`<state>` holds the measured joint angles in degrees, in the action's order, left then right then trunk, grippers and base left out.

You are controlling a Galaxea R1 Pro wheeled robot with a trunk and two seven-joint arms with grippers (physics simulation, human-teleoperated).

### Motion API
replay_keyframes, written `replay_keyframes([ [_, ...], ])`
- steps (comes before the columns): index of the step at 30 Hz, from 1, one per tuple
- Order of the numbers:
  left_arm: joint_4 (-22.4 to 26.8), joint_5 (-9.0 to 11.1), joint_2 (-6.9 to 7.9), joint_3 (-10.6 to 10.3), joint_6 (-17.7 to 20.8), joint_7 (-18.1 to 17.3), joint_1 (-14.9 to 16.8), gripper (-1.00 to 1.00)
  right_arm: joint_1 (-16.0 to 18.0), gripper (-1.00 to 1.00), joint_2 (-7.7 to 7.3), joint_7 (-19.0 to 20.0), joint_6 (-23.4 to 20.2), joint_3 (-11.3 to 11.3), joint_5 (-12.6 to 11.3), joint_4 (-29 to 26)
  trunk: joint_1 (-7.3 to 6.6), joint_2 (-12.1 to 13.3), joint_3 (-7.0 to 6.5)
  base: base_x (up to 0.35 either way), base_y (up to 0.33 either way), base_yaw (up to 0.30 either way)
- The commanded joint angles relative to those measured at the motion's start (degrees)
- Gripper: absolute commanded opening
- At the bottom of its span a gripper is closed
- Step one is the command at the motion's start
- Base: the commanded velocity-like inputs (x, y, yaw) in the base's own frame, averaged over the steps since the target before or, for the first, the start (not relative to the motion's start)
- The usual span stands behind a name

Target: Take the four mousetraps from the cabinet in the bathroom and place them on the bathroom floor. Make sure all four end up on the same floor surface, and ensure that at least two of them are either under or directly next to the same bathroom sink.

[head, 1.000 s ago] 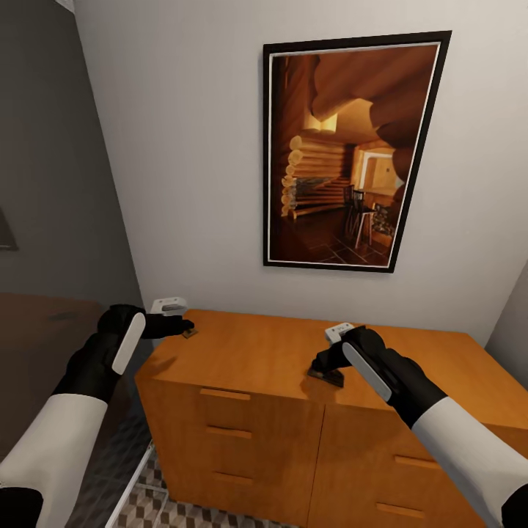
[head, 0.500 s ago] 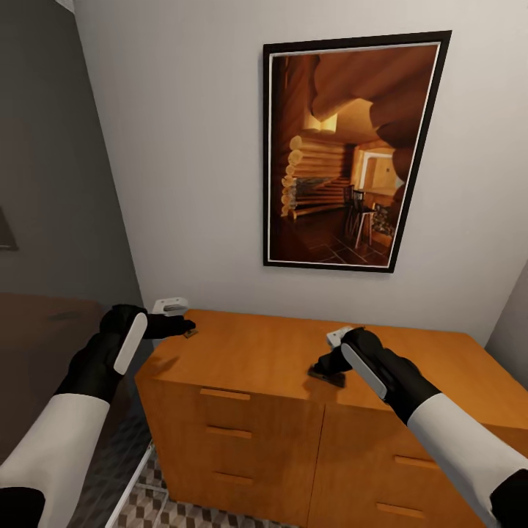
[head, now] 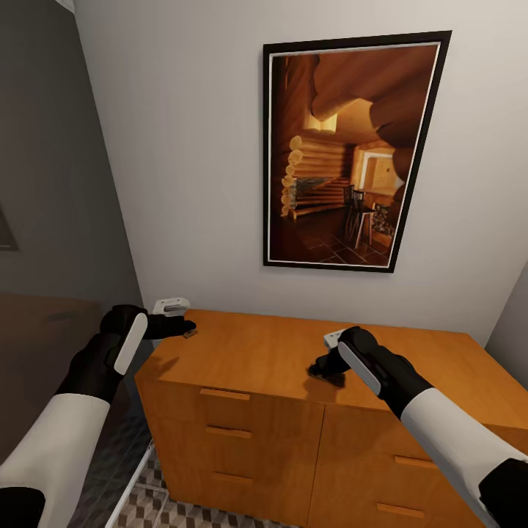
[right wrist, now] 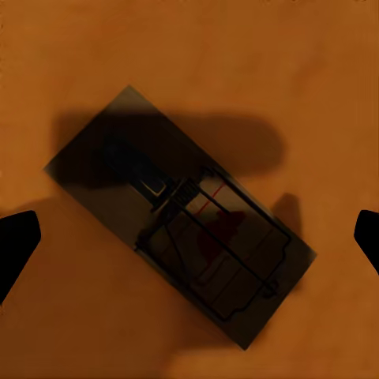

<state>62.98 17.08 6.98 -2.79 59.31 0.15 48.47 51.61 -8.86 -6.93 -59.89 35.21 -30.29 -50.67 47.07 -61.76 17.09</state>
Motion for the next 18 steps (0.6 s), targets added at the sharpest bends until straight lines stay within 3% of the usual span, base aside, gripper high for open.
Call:
replay_keyframes([
  [1, 0.0, 0.1, 0.05, -0.1, 0.2, 0.0, 0.0, 1.0, 0.1, 1.0, -0.04, -0.5, -0.1, 0.3, -0.6, -0.1, 0.01, -0.1, 0.08, 0.0, 0.0, 0.0],
  [18, 0.0, 0.1, 0.05, -0.1, 0.2, -0.1, 0.0, 1.0, 0.7, 1.0, 0.21, -0.4, -0.1, 0.3, -0.4, 0.4, 0.01, -0.1, 0.08, 0.0, 0.0, 0.0],
])
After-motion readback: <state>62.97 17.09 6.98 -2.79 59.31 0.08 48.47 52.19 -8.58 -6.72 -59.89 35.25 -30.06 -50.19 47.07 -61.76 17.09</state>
